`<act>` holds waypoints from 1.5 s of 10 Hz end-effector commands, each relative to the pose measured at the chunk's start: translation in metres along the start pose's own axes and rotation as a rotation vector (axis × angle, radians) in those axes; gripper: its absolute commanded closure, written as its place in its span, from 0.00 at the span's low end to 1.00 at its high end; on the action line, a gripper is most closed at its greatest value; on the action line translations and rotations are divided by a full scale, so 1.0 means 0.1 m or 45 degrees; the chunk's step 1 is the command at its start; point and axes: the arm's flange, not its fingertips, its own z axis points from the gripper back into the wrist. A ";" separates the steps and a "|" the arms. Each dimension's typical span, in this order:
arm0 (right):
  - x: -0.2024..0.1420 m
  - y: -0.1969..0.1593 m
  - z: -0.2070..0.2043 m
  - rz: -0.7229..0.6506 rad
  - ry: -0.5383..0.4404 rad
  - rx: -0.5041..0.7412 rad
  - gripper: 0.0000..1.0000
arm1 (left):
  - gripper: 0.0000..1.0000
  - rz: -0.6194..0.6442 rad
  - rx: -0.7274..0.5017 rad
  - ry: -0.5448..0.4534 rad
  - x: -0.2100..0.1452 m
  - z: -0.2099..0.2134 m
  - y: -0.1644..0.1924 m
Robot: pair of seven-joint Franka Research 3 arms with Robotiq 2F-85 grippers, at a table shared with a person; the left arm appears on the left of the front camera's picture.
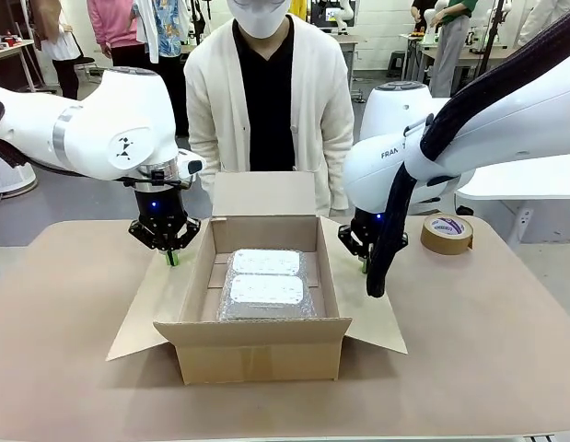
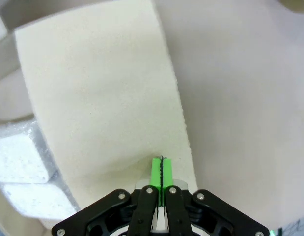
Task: Wrap the clocks to prevent damage.
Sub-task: Once the human has placed the objects inside and stepped back, release both hands from the side flaps of the Package Box.
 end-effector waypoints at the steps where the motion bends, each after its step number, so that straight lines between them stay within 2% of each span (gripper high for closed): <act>1: -0.14 -0.14 0.46 0.235 -0.077 -0.035 0.99 | 1.00 -0.214 0.047 -0.062 -0.03 0.53 0.10; 2: -0.24 -0.33 0.77 0.343 -0.087 -0.094 0.99 | 1.00 -0.299 0.063 -0.145 -0.19 0.85 0.27; 3: -0.33 -0.58 1.03 0.361 -0.110 -0.143 0.99 | 1.00 -0.336 0.079 -0.174 -0.38 1.03 0.45; 4: -0.46 -0.82 1.27 0.473 -0.133 -0.169 0.99 | 1.00 -0.425 0.065 -0.182 -0.50 1.22 0.68; 5: -0.65 -1.07 1.50 0.600 -0.185 -0.199 0.99 | 1.00 -0.590 0.006 -0.199 -0.56 1.44 0.98; 7: -0.95 -1.46 1.65 0.814 -0.254 -0.319 0.99 | 1.00 -0.819 -0.103 -0.255 -0.88 1.61 1.47; 8: -0.99 -1.61 1.60 0.885 -0.230 -0.363 0.99 | 1.00 -0.890 -0.122 -0.266 -1.01 1.55 1.60; 10: -0.94 -1.78 1.49 0.965 -0.235 -0.288 0.99 | 1.00 -0.890 -0.128 -0.217 -0.88 1.56 1.63; 11: -1.00 -1.63 1.71 0.863 -0.200 -0.336 0.99 | 1.00 -0.870 -0.090 -0.284 -0.93 1.65 1.67; 13: -1.00 -1.75 1.59 0.915 -0.201 -0.321 0.99 | 1.00 -0.893 -0.103 -0.258 -0.95 1.57 1.72; 14: -0.99 -1.77 1.50 1.516 -0.074 -0.419 0.99 | 1.00 -1.294 -0.191 -0.153 -0.82 1.59 1.86; 15: -0.99 -1.84 1.41 1.917 -0.006 -0.507 0.99 | 1.00 -1.456 -0.077 -0.082 -0.75 1.52 1.93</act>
